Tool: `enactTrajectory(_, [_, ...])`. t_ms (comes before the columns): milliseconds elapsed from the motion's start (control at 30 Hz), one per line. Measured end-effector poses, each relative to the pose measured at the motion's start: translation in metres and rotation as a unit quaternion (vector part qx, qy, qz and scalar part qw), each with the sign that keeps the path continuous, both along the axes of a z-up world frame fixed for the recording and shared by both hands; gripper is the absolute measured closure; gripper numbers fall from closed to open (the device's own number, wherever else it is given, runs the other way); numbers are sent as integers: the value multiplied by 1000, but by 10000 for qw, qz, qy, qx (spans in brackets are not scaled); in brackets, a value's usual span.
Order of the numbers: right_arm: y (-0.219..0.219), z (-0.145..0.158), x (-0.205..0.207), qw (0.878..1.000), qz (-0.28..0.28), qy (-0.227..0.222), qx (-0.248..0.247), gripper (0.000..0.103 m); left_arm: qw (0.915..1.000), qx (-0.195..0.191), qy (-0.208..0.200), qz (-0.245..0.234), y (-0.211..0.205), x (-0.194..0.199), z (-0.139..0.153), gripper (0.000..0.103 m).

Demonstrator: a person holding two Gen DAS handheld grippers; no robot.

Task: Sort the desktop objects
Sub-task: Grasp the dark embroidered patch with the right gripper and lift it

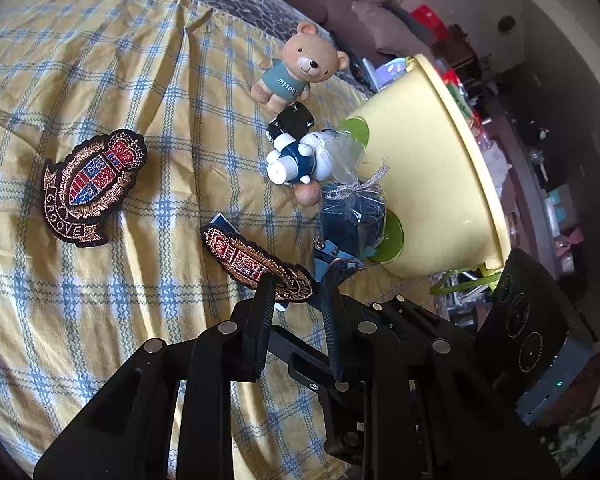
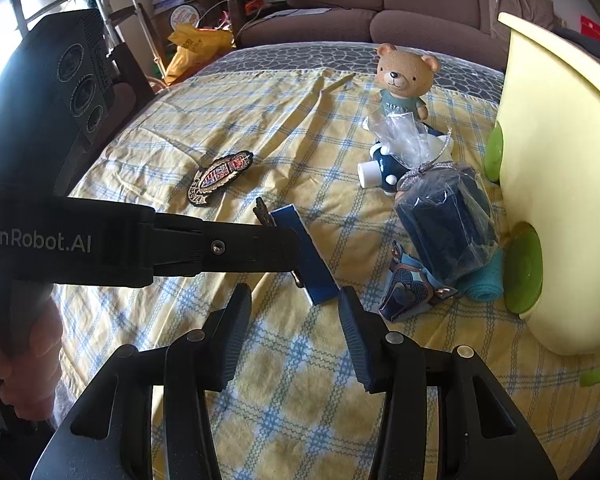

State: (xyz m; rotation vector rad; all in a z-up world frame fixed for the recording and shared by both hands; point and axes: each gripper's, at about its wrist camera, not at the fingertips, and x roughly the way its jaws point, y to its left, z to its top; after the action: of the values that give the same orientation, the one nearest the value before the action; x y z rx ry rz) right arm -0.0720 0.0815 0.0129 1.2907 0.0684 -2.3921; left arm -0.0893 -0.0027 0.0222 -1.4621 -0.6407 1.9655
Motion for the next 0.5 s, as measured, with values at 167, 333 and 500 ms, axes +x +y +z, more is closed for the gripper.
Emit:
enactTrajectory(167, [-10,-7,-14,9999,3,-42,-137,68,10000,18,-17,70,-7,-5,2,82])
enactTrajectory(333, [-8,-8,-21,9989,-106,-209,-404,77,9993,49,60,367,-31,-7,11,64])
enactTrajectory(500, [4,-10,-29,9898,-283,-589,-1263,81,9985,40,-103,532,-45,-10,3,57])
